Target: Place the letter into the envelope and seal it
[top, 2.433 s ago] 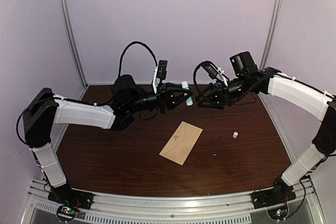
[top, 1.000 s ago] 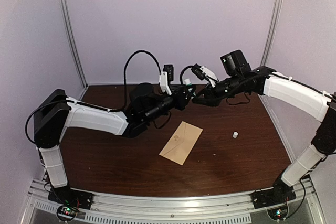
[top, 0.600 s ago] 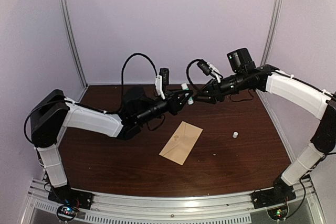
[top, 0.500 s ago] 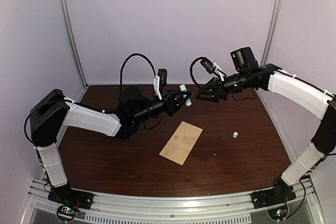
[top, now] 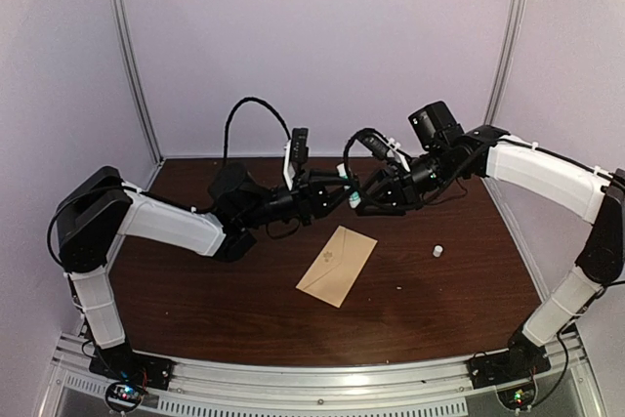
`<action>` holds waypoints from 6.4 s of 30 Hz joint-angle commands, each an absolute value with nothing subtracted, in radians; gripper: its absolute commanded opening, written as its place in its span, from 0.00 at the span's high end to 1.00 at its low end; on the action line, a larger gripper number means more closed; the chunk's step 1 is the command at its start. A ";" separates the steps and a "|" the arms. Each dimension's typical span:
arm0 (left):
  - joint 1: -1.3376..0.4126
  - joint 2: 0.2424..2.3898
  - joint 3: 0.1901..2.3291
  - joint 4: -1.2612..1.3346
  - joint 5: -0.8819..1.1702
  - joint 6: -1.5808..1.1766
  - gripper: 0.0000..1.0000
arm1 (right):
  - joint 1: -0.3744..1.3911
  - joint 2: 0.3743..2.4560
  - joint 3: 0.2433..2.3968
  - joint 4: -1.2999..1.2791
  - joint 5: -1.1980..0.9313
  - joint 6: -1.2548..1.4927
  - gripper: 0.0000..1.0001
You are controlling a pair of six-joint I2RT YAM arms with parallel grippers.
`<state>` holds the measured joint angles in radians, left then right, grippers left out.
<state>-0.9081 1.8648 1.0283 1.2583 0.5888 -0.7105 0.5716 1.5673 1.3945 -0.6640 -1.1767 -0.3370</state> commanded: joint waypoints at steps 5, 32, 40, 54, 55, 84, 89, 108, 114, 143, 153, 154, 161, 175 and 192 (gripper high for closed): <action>-0.907 1.880 1.049 1.321 0.622 -0.737 1.00 | 0.589 1.564 1.405 -0.657 -1.241 -0.338 0.61; -1.080 1.886 1.107 0.859 -0.371 -0.687 1.00 | 0.625 1.527 1.439 -0.492 -0.234 -0.108 0.93; -1.058 1.858 1.069 0.989 -0.242 -0.585 1.00 | 0.590 1.528 1.396 -0.505 -0.661 -0.099 0.59; -0.924 1.869 1.055 1.258 0.481 -0.698 1.00 | 0.562 1.494 1.298 -0.515 -1.098 -0.227 0.46; -0.924 1.879 1.063 1.269 0.487 -0.712 1.00 | 0.563 1.497 1.300 -0.512 -1.110 -0.225 0.46; -0.926 1.923 1.098 1.303 0.477 -0.761 1.00 | 0.564 1.488 1.262 -0.459 -1.075 -0.174 0.82; -0.933 1.922 1.094 1.233 0.416 -0.732 1.00 | 0.567 1.486 1.269 -0.444 -0.993 -0.164 0.92; -0.910 1.810 1.145 0.666 0.453 -0.443 1.00 | 0.498 1.418 1.361 -0.610 -0.949 -0.308 0.49; -0.911 1.804 1.177 0.599 0.664 -0.410 1.00 | 0.497 1.431 1.310 -0.507 -1.096 -0.233 0.48; -0.923 1.832 1.184 0.706 0.685 -0.480 1.00 | 0.539 1.553 1.307 -0.441 -1.184 -0.137 0.70; -0.922 1.847 1.199 0.671 0.669 -0.487 0.90 | 0.539 1.557 1.320 -0.435 -1.190 -0.133 0.97; -0.922 1.845 1.199 0.660 0.662 -0.487 0.82 | 0.537 1.554 1.324 -0.439 -1.186 -0.136 0.97; -0.923 1.814 1.148 0.632 0.630 -0.470 0.64 | 0.516 1.542 1.335 -0.451 -1.177 -0.146 0.97; -0.920 1.813 1.137 0.623 0.602 -0.479 0.65 | 0.509 1.528 1.329 -0.444 -1.173 -0.140 0.97; -0.913 1.827 1.140 0.628 0.598 -0.495 0.89 | 0.493 1.513 1.301 -0.416 -1.161 -0.127 0.94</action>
